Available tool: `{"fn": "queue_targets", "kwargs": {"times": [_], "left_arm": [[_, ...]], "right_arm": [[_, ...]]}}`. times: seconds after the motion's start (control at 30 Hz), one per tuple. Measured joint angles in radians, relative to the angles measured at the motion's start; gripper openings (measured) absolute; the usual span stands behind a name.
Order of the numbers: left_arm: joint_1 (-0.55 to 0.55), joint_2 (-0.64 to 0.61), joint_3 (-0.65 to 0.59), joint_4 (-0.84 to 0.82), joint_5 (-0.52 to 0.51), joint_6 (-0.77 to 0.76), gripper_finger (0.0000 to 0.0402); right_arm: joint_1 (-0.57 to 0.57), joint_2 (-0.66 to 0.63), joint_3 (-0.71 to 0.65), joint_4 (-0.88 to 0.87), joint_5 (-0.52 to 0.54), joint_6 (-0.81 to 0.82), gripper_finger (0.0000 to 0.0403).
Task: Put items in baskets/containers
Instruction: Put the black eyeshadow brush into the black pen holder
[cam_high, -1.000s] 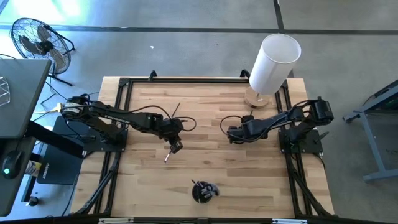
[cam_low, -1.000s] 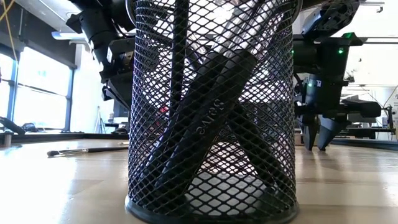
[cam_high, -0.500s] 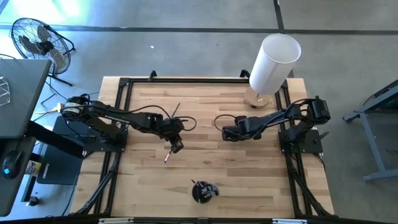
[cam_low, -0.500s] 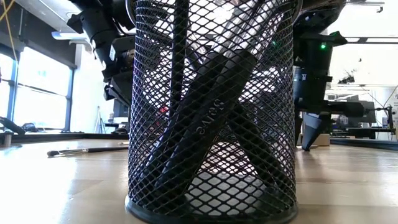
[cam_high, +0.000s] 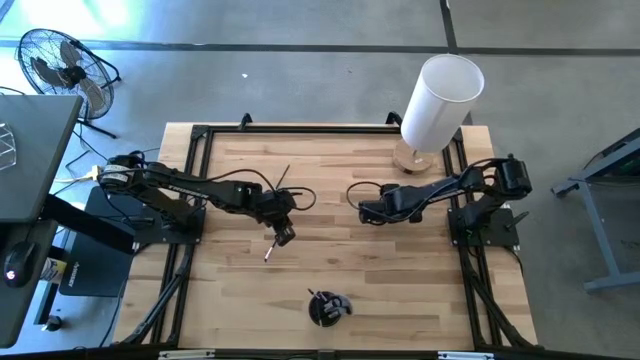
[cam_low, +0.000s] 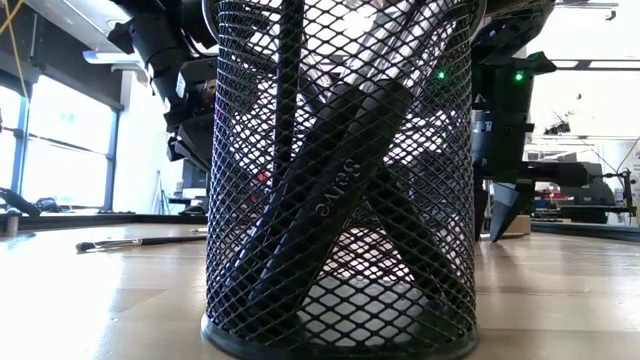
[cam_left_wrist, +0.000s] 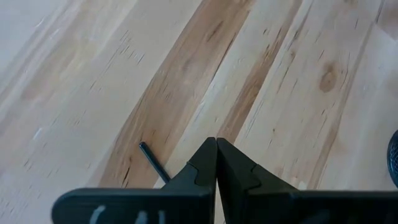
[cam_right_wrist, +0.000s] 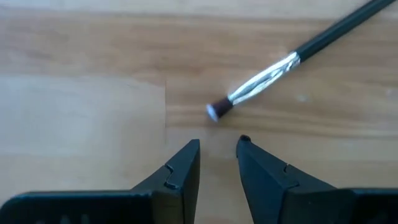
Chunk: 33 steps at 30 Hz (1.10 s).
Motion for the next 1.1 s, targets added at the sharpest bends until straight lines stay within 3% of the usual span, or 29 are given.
{"fn": "queue_targets", "kwargs": {"times": [0.53,0.67,0.8,1.0,1.1], "left_arm": [[0.0,0.0,0.0,-0.003,0.007,0.025,0.0],[0.0,0.0,0.0,-0.004,0.031,0.037,0.0],[0.0,0.0,0.0,-0.003,0.035,0.037,0.0],[0.0,0.0,0.0,0.006,0.024,0.036,0.0],[0.0,0.0,0.0,0.035,0.008,0.029,0.0]], "right_arm": [[0.096,-0.007,0.003,0.001,-0.388,-0.197,0.0103],[0.117,-0.056,0.003,-0.074,-0.371,-0.302,0.0103],[0.107,-0.182,0.019,-0.124,-0.273,-0.466,0.0103],[0.056,-0.333,0.018,-0.212,-0.041,-1.017,0.0095],[-0.008,-0.357,0.017,-0.231,-0.027,-1.283,0.0081]]}}
